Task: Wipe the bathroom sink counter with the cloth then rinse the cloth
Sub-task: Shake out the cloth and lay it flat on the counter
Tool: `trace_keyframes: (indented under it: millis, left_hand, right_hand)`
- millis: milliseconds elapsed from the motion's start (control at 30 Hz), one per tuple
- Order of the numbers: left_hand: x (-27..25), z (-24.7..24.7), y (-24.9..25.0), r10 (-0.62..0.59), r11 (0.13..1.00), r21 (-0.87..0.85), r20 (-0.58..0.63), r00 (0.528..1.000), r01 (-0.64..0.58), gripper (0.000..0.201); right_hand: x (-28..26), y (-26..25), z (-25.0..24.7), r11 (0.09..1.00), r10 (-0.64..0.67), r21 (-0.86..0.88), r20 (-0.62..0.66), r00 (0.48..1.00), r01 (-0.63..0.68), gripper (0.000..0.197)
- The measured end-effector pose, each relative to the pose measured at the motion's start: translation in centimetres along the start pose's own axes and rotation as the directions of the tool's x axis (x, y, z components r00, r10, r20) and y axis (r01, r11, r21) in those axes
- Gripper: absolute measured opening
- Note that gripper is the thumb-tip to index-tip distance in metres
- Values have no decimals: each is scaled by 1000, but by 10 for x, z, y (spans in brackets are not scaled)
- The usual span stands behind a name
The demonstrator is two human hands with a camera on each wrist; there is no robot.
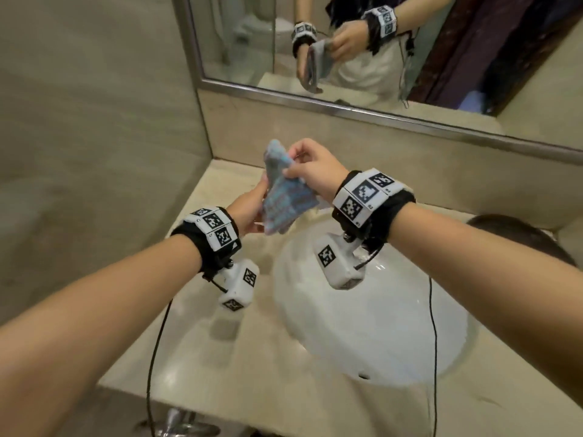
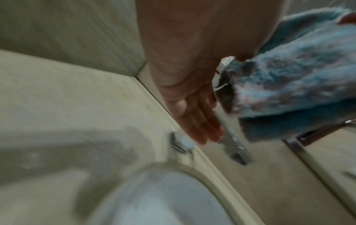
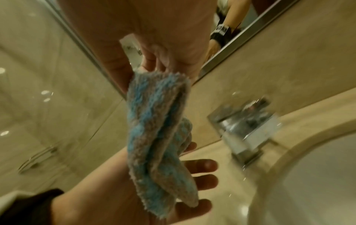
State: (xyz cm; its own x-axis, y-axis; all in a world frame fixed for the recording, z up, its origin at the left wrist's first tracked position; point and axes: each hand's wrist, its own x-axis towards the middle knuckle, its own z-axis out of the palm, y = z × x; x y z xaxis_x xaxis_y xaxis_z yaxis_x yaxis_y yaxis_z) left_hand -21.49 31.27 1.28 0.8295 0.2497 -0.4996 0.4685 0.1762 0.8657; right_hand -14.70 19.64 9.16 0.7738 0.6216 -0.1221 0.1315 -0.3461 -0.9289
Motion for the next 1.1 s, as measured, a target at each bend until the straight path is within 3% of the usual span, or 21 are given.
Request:
trace_keyframes:
  millis: [67, 133, 267, 400, 433, 600, 833, 933, 1033, 1100]
  left_hand:
    - [3, 36, 13, 18, 996, -84, 156, 988, -5, 72]
    - [3, 74, 24, 87, 973, -228, 222, 971, -35, 54]
    - [2, 151, 41, 168, 921, -380, 196, 966, -83, 32]
    - [19, 231, 43, 209, 931, -334, 157, 965, -147, 16]
    - [21, 252, 42, 211, 942, -294, 142, 967, -162, 17]
    - [22, 353, 39, 198, 973, -149, 160, 967, -175, 56]
    - [37, 429, 40, 257, 966, -75, 237, 937, -246, 66]
    - [42, 441, 28, 150, 980, 88, 278, 949, -181, 79]
    - [55, 440, 13, 81, 950, 281, 198, 977, -136, 85]
    - [64, 429, 13, 57, 929, 359, 111, 992, -93, 83]
  right_hand:
    - [-10, 0, -36, 999, -24, 23, -55, 998, 25, 35]
    - [-20, 7, -73, 999, -34, 37, -125, 992, 39, 37]
    - [-47, 42, -149, 997, 31, 71, -273, 961, -12, 34]
    - [-78, 97, -224, 983, 155, 150, -371, 916, -106, 34]
    - [-86, 113, -241, 979, 181, 154, -391, 902, -130, 33]
    - [-123, 173, -323, 962, 273, 174, -508, 817, -212, 31]
    - [-146, 212, -396, 966, 257, 193, -612, 748, -174, 27]
    - [-150, 239, -405, 932, 344, 130, -608, 715, -338, 9]
    - [-163, 268, -405, 789, 469, -110, -529, 707, -605, 26]
    - [-168, 273, -404, 736, 503, -178, -502, 703, -653, 38]
